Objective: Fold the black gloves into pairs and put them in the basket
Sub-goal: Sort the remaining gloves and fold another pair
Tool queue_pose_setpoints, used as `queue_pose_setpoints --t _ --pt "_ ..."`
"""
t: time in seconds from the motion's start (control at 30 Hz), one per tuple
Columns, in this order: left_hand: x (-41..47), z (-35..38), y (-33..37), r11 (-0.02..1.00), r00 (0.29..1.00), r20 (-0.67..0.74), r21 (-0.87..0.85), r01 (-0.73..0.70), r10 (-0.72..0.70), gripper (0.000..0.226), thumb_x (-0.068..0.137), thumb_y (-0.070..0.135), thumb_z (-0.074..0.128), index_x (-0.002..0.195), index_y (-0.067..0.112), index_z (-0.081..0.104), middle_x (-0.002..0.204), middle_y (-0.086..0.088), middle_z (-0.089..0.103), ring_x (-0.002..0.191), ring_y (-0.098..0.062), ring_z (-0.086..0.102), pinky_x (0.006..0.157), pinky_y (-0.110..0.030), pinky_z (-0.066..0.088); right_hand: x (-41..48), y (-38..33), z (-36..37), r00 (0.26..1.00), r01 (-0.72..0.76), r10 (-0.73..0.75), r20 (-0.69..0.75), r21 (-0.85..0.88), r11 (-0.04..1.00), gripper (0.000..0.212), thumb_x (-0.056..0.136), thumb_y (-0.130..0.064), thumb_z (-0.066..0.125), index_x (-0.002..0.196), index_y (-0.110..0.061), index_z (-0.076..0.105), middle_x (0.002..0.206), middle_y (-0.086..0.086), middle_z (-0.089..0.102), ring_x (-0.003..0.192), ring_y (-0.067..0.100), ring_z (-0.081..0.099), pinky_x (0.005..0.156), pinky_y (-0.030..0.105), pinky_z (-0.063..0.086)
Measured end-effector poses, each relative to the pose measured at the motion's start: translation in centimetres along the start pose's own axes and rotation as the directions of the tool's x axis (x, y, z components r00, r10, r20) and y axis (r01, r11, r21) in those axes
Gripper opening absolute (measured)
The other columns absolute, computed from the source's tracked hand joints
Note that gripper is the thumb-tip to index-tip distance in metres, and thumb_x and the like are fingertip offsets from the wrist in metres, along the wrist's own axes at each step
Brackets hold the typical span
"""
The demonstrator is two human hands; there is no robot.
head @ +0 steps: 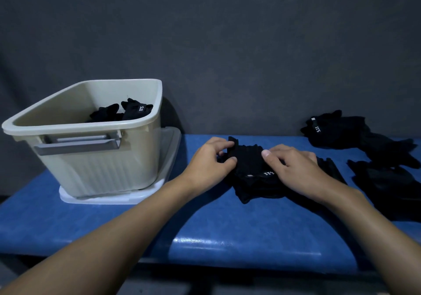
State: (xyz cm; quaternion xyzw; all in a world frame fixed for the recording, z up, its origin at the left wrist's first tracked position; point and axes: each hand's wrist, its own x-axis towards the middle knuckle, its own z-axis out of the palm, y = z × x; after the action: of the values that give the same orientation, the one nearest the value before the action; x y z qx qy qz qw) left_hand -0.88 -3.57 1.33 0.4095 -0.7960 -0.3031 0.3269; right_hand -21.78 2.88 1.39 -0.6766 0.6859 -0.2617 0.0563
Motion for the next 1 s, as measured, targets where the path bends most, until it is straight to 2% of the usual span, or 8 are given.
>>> queue_pose_setpoints --t 0.23,0.3,0.43,0.53,0.63,0.77,0.87,1.0 --pt "0.3 -0.2 0.3 0.993 0.995 -0.087 -0.1 -0.054 0.046 0.052 0.089 0.015 0.072 0.138 0.013 0.057 0.131 0.012 0.05 0.071 -0.008 0.056 0.069 -0.012 0.044 0.1 -0.8 -1.0 0.992 0.055 -0.013 -0.122 0.349 0.935 0.033 0.097 -0.045 0.046 0.084 -0.027 0.071 0.107 -0.015 0.059 0.1 0.005 0.059 0.092 0.029 0.041" --pt "0.4 -0.2 0.3 0.994 0.994 -0.097 -0.096 -0.057 0.048 0.055 0.088 0.015 0.073 0.14 0.013 0.056 0.132 0.013 0.049 0.067 -0.007 0.054 0.067 -0.012 0.043 0.2 -0.9 -1.0 0.988 0.057 -0.002 -0.152 0.356 0.933 0.025 0.097 -0.035 0.052 0.098 -0.019 0.072 0.111 -0.011 0.058 0.1 0.006 0.059 0.092 0.026 0.043" --pt "0.3 -0.1 0.2 0.996 0.998 -0.06 -0.092 -0.023 0.018 0.061 0.088 0.015 0.074 0.144 0.012 0.05 0.133 0.013 0.045 0.07 -0.002 0.055 0.069 -0.008 0.044 0.1 -0.6 -0.8 0.996 0.029 -0.008 -0.091 0.232 0.972 0.044 0.092 -0.034 0.063 0.129 -0.01 0.06 0.123 -0.011 0.049 0.09 0.006 0.057 0.08 0.011 0.04" --pt "0.1 0.1 0.1 0.996 1.0 -0.003 -0.085 0.015 -0.016 0.062 0.089 0.017 0.073 0.145 0.011 0.048 0.135 0.01 0.042 0.082 0.004 0.057 0.072 -0.003 0.043 -0.2 -0.5 -0.6 1.0 0.011 -0.008 -0.026 0.138 0.99 0.044 0.093 -0.038 0.06 0.131 -0.016 0.058 0.124 -0.015 0.045 0.093 0.0 0.055 0.078 0.005 0.038" --pt "-0.1 -0.1 0.1 0.998 1.0 -0.003 -0.051 0.031 -0.031 0.056 0.09 0.025 0.071 0.142 0.018 0.05 0.136 0.009 0.039 0.108 -0.007 0.056 0.079 -0.003 0.042 -0.3 -0.2 -0.4 1.0 -0.002 0.003 -0.022 0.039 0.999 0.048 0.089 -0.056 0.05 0.127 -0.028 0.061 0.125 -0.022 0.046 0.109 0.009 0.053 0.106 0.031 0.034" --pt "-0.4 -0.3 0.5 0.994 0.998 -0.008 0.088 -0.065 0.066 0.049 0.095 0.036 0.062 0.14 0.022 0.052 0.145 0.012 0.041 0.132 -0.007 0.042 0.11 -0.025 0.035 -0.7 -0.6 -0.9 0.994 0.087 -0.086 -0.062 0.006 0.996 0.037 0.092 -0.049 0.05 0.124 -0.034 0.063 0.127 -0.027 0.051 0.12 -0.003 0.044 0.112 0.035 0.022" --pt "-0.9 0.0 1.0 0.982 0.99 0.108 0.154 -0.107 0.091 0.049 0.097 0.038 0.057 0.143 0.022 0.05 0.145 0.011 0.048 0.133 -0.009 0.046 0.113 -0.031 0.035 -1.2 -0.9 -1.0 0.991 0.133 -0.133 -0.031 -0.008 0.991 0.036 0.092 -0.046 0.054 0.125 -0.034 0.063 0.127 -0.025 0.057 0.122 -0.001 0.049 0.113 0.041 0.027" --pt "-1.3 0.0 -0.3 0.924 0.968 0.243 0.355 -0.144 0.057 0.071 0.094 0.056 0.051 0.154 0.021 0.035 0.161 0.007 0.03 0.149 -0.008 0.022 0.122 -0.038 0.021 -2.0 -1.1 -0.5 0.985 0.162 -0.154 0.073 -0.121 0.979 0.04 0.094 -0.049 0.049 0.131 -0.036 0.056 0.136 -0.024 0.052 0.124 -0.006 0.042 0.111 0.033 0.019"
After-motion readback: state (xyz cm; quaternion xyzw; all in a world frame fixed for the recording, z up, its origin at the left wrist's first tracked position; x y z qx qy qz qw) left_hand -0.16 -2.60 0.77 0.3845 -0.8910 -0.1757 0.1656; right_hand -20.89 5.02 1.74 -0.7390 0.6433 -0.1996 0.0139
